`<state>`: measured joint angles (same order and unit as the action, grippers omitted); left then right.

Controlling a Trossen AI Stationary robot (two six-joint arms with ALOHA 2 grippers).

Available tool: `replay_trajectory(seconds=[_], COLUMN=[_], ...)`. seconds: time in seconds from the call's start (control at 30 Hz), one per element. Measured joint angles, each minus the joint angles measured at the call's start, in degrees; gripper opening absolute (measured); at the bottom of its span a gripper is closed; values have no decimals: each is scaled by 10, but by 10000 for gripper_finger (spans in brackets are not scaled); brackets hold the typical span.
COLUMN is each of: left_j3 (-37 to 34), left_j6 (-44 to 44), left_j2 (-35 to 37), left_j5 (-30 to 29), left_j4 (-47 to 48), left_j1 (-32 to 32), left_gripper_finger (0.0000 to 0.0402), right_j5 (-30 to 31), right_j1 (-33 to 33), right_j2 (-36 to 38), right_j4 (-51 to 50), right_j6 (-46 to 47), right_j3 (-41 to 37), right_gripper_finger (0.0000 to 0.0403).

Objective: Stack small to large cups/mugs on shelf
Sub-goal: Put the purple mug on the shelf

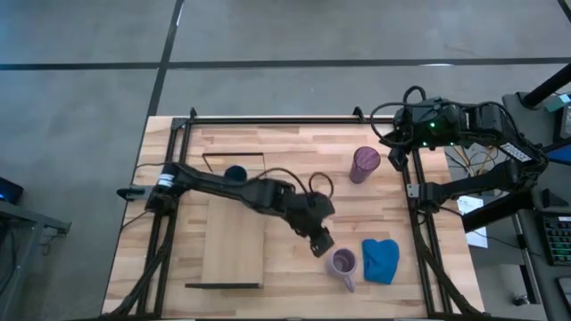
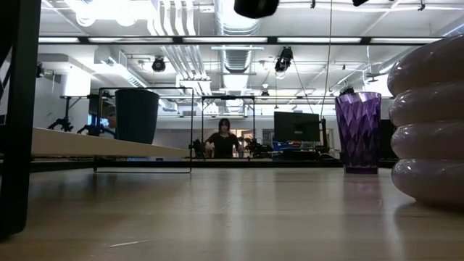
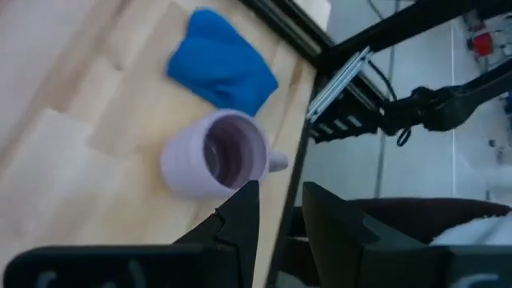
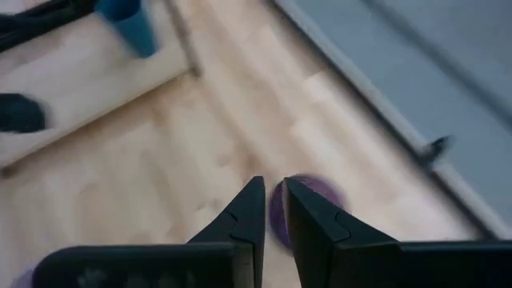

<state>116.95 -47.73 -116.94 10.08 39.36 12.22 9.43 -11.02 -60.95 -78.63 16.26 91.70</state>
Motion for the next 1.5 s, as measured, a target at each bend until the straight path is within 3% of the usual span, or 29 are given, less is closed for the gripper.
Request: replay_trajectory(seconds=[0.2,0.3,0.5,0.73,0.87,1.13,1.5], left_j3=[-2,-2,-2,-2,-2,-16,-41], left_j6=[0,4,66,99,113,170,197], left_j2=[-14,-9,38,146,213,306,331], left_j5=[-23,-48,-86,-194,-241,-293,-297], left_j4=[53,95,114,204,240,243,282], left_j1=[7,7,5,1,1,1,1], left_gripper_finger=[83,83,83,83,83,83,83], right_j5=[-170,-215,-220,-211,-210,-215,-218], right_j1=[6,27,120,262,311,331,331], right_j2=[0,0,0,-31,-87,-220,-377], right_j4=[-41,-56,-49,130,139,148,119], right_j6=[24,51,137,206,258,309,275], right_j3=[0,-3,-31,-121,-148,-164,-63], right_gripper_finger=[43,43,43,43,43,43,43])
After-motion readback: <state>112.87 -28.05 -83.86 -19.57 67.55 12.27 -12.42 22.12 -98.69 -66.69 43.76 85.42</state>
